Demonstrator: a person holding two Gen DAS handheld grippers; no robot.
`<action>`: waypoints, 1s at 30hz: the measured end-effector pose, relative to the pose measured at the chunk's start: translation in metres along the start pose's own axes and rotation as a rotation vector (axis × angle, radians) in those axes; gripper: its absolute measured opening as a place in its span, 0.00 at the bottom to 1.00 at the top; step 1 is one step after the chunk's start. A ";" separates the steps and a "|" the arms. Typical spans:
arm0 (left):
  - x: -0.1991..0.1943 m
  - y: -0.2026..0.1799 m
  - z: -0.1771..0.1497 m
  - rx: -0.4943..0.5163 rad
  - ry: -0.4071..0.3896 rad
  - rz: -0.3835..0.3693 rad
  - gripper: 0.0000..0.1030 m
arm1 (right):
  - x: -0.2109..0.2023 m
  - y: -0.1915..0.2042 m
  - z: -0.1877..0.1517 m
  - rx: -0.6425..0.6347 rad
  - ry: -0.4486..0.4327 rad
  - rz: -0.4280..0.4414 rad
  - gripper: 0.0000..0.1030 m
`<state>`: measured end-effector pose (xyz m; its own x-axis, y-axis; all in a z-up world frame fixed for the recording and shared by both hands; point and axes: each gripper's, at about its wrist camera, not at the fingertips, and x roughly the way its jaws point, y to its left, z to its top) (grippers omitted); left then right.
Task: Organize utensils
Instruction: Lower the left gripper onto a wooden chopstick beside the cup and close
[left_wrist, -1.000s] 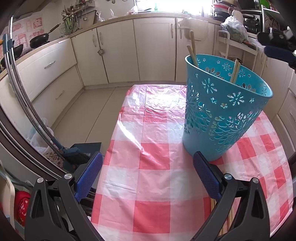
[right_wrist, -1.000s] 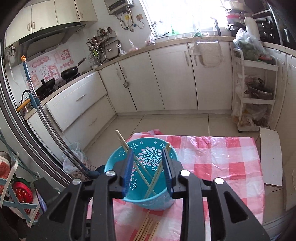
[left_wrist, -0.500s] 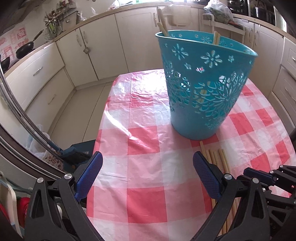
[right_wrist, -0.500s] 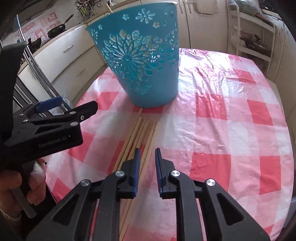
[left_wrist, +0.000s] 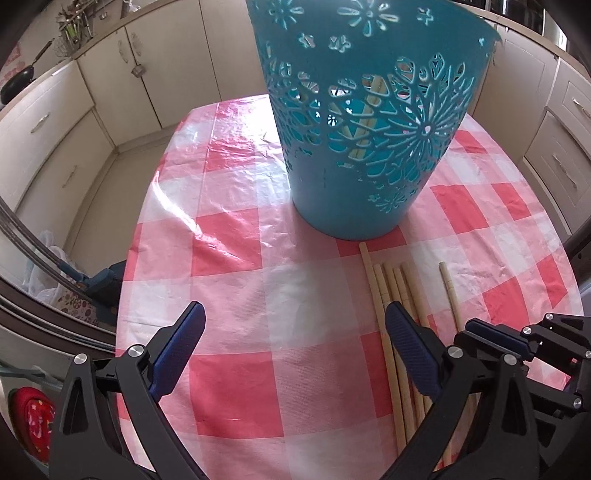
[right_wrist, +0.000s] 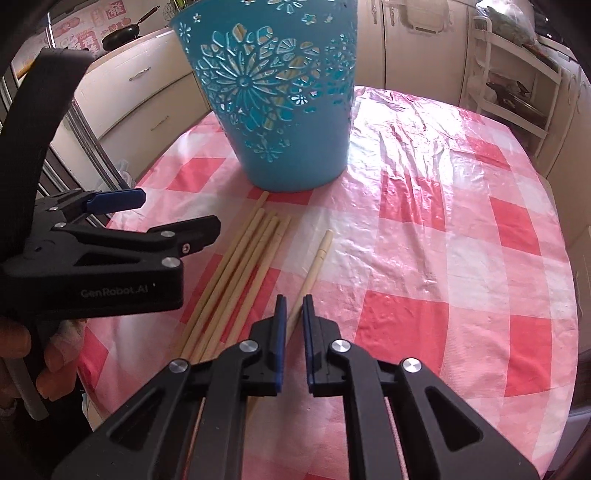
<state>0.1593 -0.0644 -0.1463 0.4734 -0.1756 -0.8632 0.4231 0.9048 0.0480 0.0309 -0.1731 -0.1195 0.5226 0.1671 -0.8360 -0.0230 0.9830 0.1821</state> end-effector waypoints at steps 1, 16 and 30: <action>0.002 -0.001 0.000 0.000 0.008 -0.003 0.91 | -0.001 -0.002 -0.001 0.002 -0.003 0.003 0.09; 0.022 -0.010 0.002 -0.016 0.056 -0.004 0.84 | -0.001 -0.018 -0.005 0.072 -0.045 0.059 0.09; 0.005 -0.011 0.001 -0.001 0.062 -0.159 0.04 | 0.000 -0.022 -0.013 0.079 -0.110 0.081 0.09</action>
<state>0.1575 -0.0757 -0.1509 0.3517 -0.2926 -0.8892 0.4886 0.8676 -0.0923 0.0204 -0.1938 -0.1298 0.6123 0.2324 -0.7557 -0.0040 0.9567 0.2910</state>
